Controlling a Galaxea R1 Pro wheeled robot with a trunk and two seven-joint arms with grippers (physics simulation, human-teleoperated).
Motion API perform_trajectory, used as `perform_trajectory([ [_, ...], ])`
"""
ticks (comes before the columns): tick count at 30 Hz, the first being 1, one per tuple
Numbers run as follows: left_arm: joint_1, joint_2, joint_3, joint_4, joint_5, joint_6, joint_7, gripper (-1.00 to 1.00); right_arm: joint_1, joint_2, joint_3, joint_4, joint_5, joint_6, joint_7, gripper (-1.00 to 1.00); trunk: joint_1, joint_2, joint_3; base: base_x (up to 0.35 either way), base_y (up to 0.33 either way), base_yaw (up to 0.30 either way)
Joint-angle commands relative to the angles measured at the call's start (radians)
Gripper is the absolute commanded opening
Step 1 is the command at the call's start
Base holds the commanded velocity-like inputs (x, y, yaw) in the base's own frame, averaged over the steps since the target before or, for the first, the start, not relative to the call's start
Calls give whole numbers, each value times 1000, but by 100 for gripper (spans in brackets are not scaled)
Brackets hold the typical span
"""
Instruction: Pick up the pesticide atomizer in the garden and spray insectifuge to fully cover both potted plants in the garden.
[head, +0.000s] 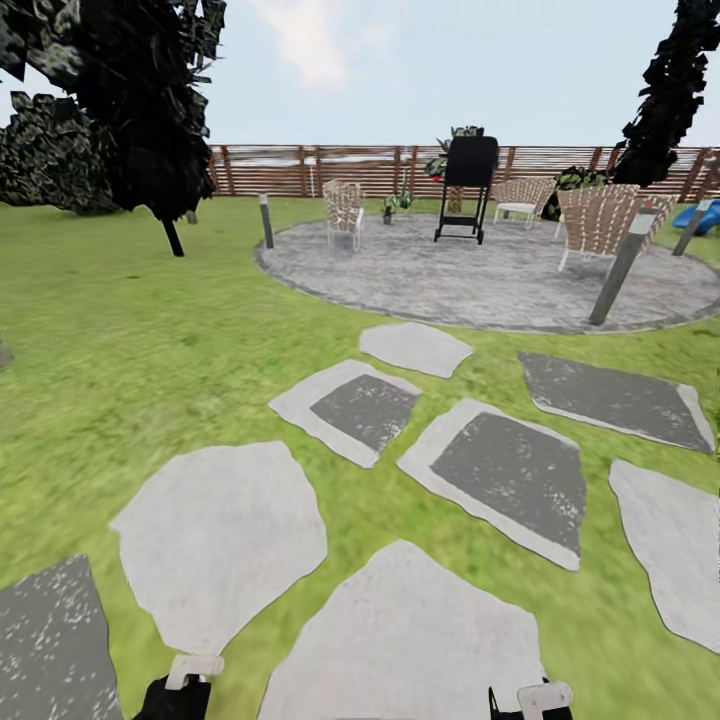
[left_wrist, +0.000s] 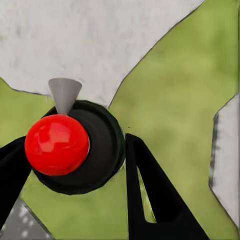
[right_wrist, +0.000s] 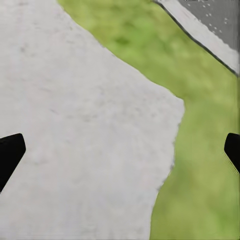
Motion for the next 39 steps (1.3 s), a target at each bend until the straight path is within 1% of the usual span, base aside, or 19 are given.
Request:
perform_trajectory([
  [1, 0, 1, -3, 1, 0, -3, -1, -100, -1, 0, -4, 2, 11, -2, -7, 100, 0, 0, -1, 337, 70, -139],
  [12, 0, 0, -3, 1, -1, -3, -1, -100, -1, 0, -3, 2, 11, -2, -7, 100, 0, 0, -1, 336, 24, -37],
  [15, 0, 0, -4, -1, -3, -3, -1, -100, -1, 0, -3, 3, 11, -2, -7, 100, 0, 0, -1, 33, 16, -184],
  [21, 0, -1, -5, -1, -3, -3, -1, -100, -1, 0, -3, 2, 11, -2, -7, 100, 0, 0, -1, 4, 2, -26],
  [26, 0, -1, -5, -1, -3, -3, -1, -100, -1, 0, -3, 2, 11, -2, -7, 100, -2, 1, 19, 0, 0, -1],
  [32, 0, -1, -5, -1, -3, -3, -1, -100, -1, 0, -3, 3, 11, -2, -7, 100, -25, 43, 38, 0, 0, -14],
  [39, 0, -1, -4, -1, -3, -3, -1, -100, -1, 0, -3, 3, 11, -2, -7, 100, -52, 92, 65, 0, 0, -149],
])
